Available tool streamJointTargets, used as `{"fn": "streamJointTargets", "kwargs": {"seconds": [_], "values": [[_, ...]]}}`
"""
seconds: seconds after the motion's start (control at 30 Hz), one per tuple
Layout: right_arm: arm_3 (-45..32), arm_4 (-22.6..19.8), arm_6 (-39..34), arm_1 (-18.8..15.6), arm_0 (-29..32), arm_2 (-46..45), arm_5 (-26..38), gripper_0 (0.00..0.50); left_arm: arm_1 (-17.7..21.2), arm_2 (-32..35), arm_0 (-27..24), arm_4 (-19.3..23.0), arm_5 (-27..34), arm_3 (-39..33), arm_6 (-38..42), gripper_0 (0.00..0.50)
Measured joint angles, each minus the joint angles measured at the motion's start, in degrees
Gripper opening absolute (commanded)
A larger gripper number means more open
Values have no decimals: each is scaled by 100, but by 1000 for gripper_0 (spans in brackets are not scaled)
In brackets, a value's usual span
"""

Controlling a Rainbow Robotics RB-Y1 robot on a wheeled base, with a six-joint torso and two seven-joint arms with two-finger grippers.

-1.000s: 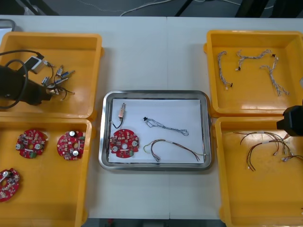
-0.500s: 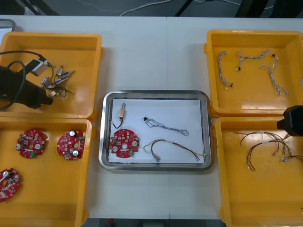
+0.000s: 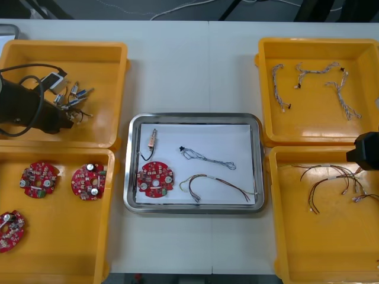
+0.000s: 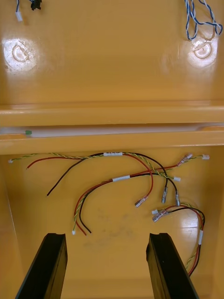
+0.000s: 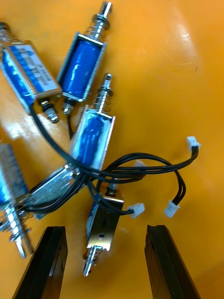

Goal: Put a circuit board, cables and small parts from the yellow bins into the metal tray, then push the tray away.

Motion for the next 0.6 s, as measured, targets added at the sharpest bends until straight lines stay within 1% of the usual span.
{"fn": "streamJointTargets", "kwargs": {"seconds": [0.1,0.17,0.23,0.27,0.33,0.4,0.47,0.5,0.53,0.57,0.6], "values": [[0,0,0,0,0,0,0,500,0,-59,0,0,-29,0,0,444],[0,0,0,0,0,0,0,500,0,-75,0,0,-30,0,0,365],[0,0,0,0,0,0,0,500,0,-94,0,0,-32,0,0,323],[0,0,0,0,0,0,0,500,0,-101,0,0,-32,0,0,303],[0,0,0,0,0,0,0,500,-1,-117,0,-2,-37,0,0,284],[0,0,0,0,0,0,0,500,-4,-132,0,-12,-55,0,0,245],[0,0,0,0,0,0,0,500,-6,-159,0,-22,-98,0,0,129],[0,0,0,0,0,0,0,500,-7,-176,0,-31,-127,0,0,100],[0,0,0,0,0,0,0,500,-8,-196,0,-40,-157,0,0,20],[0,0,0,0,0,0,0,500,-8,-215,0,-48,-180,-3,0,0],[0,0,0,0,0,0,0,500,-8,-225,0,-55,-194,-11,0,0]]}}
